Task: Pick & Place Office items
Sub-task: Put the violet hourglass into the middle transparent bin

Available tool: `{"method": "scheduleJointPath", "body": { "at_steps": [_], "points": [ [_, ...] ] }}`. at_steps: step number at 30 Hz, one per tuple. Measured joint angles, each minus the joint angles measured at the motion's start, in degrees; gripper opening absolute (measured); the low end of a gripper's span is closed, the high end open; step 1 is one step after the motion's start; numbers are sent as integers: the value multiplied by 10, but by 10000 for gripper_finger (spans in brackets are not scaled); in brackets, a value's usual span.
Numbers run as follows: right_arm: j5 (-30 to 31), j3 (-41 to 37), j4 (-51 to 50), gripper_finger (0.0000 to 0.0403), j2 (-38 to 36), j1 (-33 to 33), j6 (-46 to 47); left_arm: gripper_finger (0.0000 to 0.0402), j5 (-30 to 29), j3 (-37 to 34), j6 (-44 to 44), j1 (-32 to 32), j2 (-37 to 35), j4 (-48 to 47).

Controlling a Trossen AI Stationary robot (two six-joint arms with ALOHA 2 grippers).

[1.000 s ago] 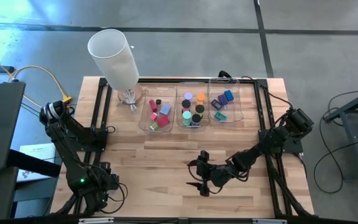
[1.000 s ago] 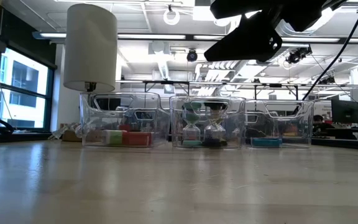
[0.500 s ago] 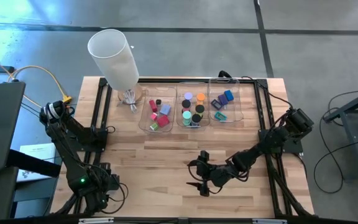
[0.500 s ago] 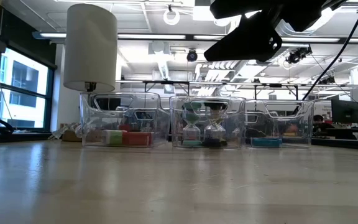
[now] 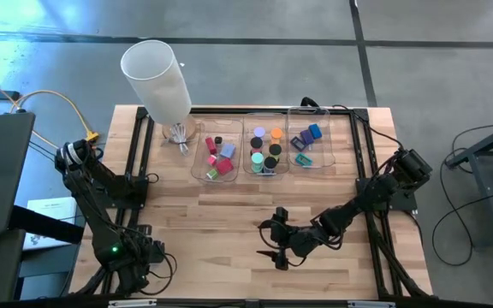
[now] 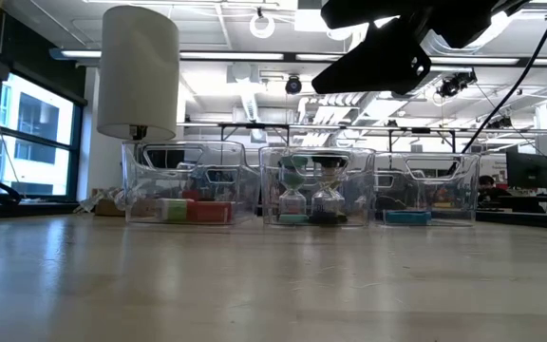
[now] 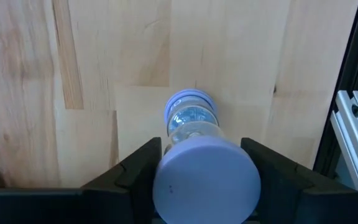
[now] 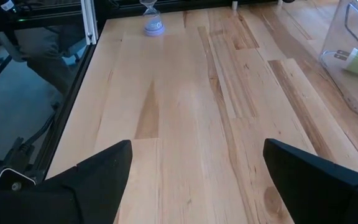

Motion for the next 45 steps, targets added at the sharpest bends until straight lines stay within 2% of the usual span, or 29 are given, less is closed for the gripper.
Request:
{"method": "scheduleJointPath", "body": {
  "at_steps": [11, 17, 21, 28, 31, 36, 40, 45],
  "points": [
    [0, 0, 2, 352, 0, 0, 0, 197, 27, 8, -11, 29, -5, 17],
    [-1, 0, 3, 352, 0, 1, -7, 196, 34, 55, 107, 86, -12, 31],
    [14, 0, 9, 352, 0, 20, -31, 196, 33, 97, 239, 147, -12, 30],
    [127, 0, 0, 352, -1, 74, -69, 196, 41, 177, 476, 280, -12, -16],
    [201, 0, -32, 352, -7, 99, -71, 196, 41, 216, 566, 341, -9, -49],
    [326, 0, -104, 352, -27, 136, -53, 196, 40, 282, 664, 443, 14, -97],
    [364, 0, -133, 352, -39, 152, -53, 196, 38, 332, 758, 517, 43, -117],
    [380, 0, -168, 352, -39, 154, -51, 196, 38, 408, 828, 600, 96, -167]
  ]
}}
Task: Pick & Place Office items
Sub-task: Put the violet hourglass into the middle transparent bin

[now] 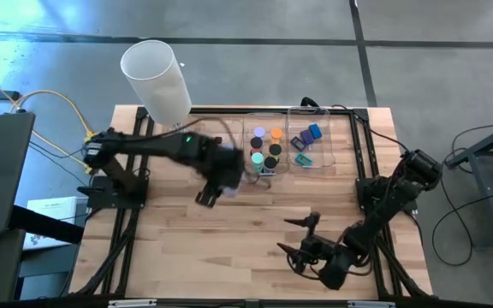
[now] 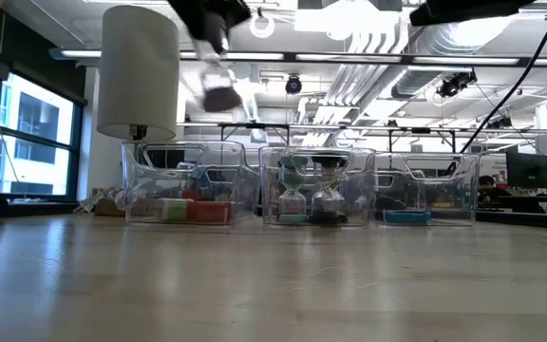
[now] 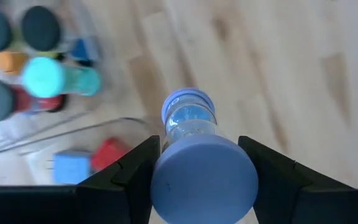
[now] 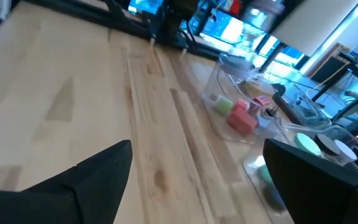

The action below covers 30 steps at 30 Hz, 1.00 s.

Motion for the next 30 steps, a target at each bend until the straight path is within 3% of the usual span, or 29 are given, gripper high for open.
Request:
{"method": "scheduleJointPath", "body": {
  "at_steps": [7, 15, 30],
  "points": [
    [2, 0, -36, 352, 0, -8, 14, 196, -2, 102, 75, 77, 80, -29],
    [52, 0, -34, 352, -5, -7, -18, 196, -15, 207, 115, 149, 128, -53],
    [66, 0, -21, 352, -6, -56, -51, 196, -34, 224, 110, 256, 159, 70]
  ]
}}
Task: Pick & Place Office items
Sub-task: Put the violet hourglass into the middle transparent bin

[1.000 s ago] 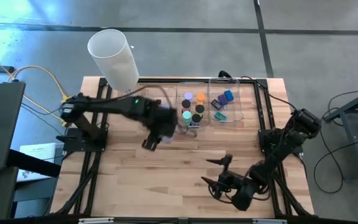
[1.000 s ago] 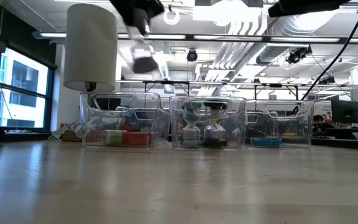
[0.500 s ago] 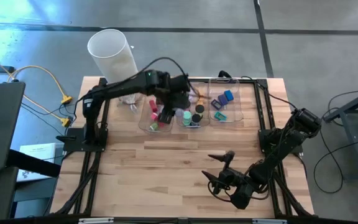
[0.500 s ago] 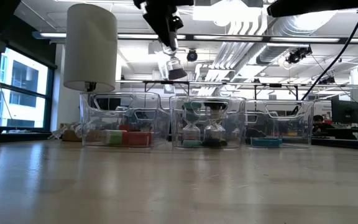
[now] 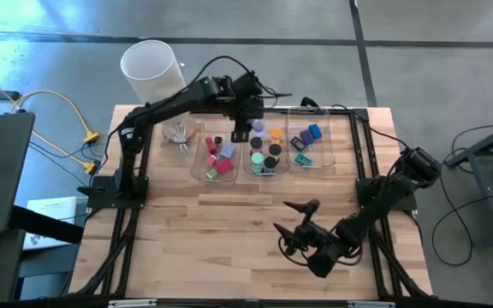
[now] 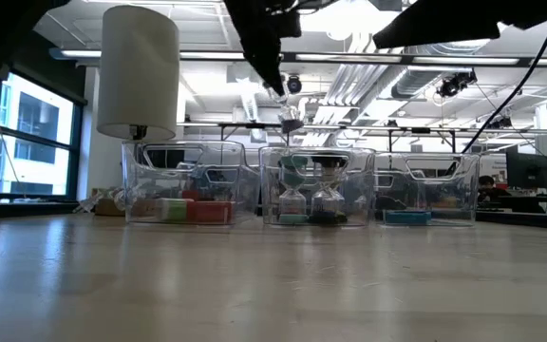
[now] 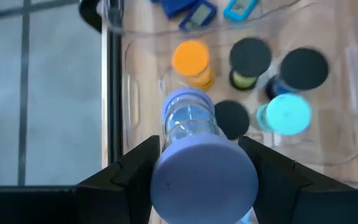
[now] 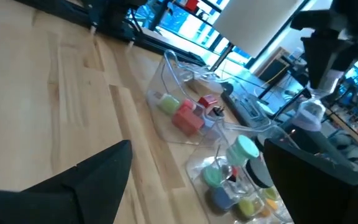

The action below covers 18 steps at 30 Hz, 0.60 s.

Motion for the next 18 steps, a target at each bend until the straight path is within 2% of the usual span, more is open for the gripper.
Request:
{"method": "scheduleJointPath", "body": {
  "at_steps": [4, 9, 18],
  "points": [
    [1, 0, -3, 352, 0, -5, -12, 196, 7, 0, 0, 33, 17, 6],
    [9, 0, -4, 352, 0, -11, -24, 196, 43, 0, 0, 62, 49, 3],
    [19, 0, -9, 352, 0, -16, -24, 196, 40, 0, 2, 83, 89, 3]
  ]
}}
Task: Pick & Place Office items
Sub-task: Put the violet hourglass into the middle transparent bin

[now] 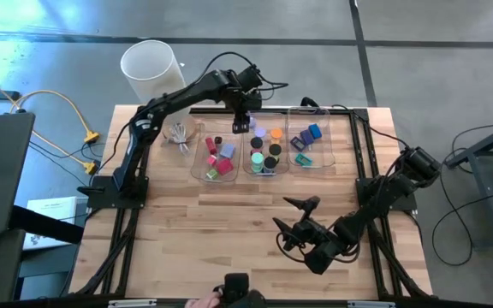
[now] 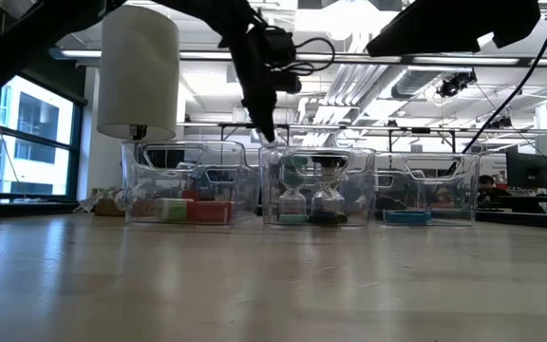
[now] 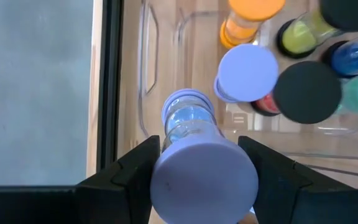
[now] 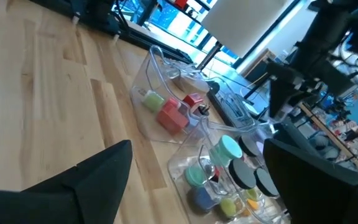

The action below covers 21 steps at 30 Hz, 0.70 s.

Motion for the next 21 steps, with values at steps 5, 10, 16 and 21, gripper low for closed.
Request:
{"method": "scheduleJointPath", "body": {
  "at_steps": [5, 10, 16, 21],
  "points": [
    [5, 0, 0, 352, 0, 0, 0, 196, 2, 0, -2, 1, 11, 0],
    [5, 0, 0, 352, 0, 0, 0, 196, 25, 0, -2, 0, 28, -9],
    [1, 0, 0, 352, 0, 0, 1, 196, 40, 0, -3, 2, 39, -20],
    [1, 0, 0, 352, 0, 0, 2, 196, 71, -1, -4, 1, 55, -35]
  ]
}}
